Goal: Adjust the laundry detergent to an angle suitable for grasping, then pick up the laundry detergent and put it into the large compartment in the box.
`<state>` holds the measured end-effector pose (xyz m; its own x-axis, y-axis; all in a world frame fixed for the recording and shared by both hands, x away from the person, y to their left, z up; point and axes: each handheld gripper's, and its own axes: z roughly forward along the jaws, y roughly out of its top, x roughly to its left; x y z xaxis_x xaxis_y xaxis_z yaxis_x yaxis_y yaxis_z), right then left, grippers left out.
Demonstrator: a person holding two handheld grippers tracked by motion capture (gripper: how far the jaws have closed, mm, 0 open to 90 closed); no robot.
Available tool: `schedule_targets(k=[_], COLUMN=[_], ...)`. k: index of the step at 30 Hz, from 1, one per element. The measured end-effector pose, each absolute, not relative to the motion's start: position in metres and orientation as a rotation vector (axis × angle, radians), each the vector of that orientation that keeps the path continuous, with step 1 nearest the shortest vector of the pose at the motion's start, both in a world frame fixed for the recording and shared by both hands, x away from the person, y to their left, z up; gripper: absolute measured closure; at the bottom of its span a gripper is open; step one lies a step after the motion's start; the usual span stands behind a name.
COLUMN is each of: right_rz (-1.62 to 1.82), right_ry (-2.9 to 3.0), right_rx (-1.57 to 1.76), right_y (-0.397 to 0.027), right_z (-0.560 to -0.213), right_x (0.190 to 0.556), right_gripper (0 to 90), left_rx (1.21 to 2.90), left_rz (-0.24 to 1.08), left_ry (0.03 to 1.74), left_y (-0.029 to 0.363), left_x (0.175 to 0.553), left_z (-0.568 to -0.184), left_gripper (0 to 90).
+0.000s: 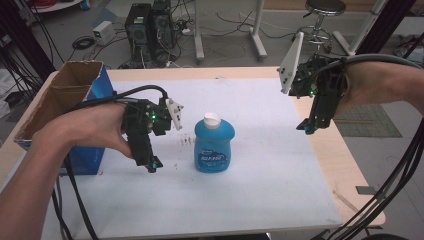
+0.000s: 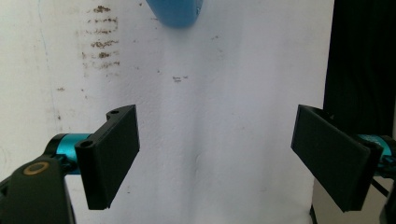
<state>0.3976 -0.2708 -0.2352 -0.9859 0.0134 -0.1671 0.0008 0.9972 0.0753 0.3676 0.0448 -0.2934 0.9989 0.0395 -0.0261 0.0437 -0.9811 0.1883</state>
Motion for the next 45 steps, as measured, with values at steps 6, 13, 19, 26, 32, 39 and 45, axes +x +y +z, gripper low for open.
schedule_targets(k=[6,13,19,26,32,39,45], right_rz=[0.123,0.139,0.137,0.162,0.16,0.157,0.159], right_ry=[2.966,2.954,2.958,2.953,2.961,2.961,2.958], right_rx=[0.014,0.009,0.015,0.033,0.036,0.04,0.048], right_y=[-0.27,-0.272,-0.275,-0.276,-0.276,-0.275,-0.275], right_z=[-0.236,-0.233,-0.234,-0.239,-0.247,-0.248,-0.248], right_x=[0.398,0.393,0.389,0.388,0.389,0.391,0.389], right_gripper=[12.9,12.9,12.9,12.9,12.9,12.9,12.9], left_rx=[2.944,2.912,2.888,2.838,2.788,2.729,2.694], left_rz=[-0.015,0.021,0.049,0.051,0.041,0.028,0.012], left_ry=[0.078,0.079,0.093,0.107,0.115,0.137,0.131], left_y=[0.046,0.044,0.043,0.037,0.034,0.031,0.025], left_x=[0.367,0.368,0.373,0.38,0.385,0.39,0.39], left_z=[-0.292,-0.288,-0.289,-0.293,-0.296,-0.301,-0.303], left_gripper=[15.4,15.4,15.3,15.3,15.3,15.3,15.3])
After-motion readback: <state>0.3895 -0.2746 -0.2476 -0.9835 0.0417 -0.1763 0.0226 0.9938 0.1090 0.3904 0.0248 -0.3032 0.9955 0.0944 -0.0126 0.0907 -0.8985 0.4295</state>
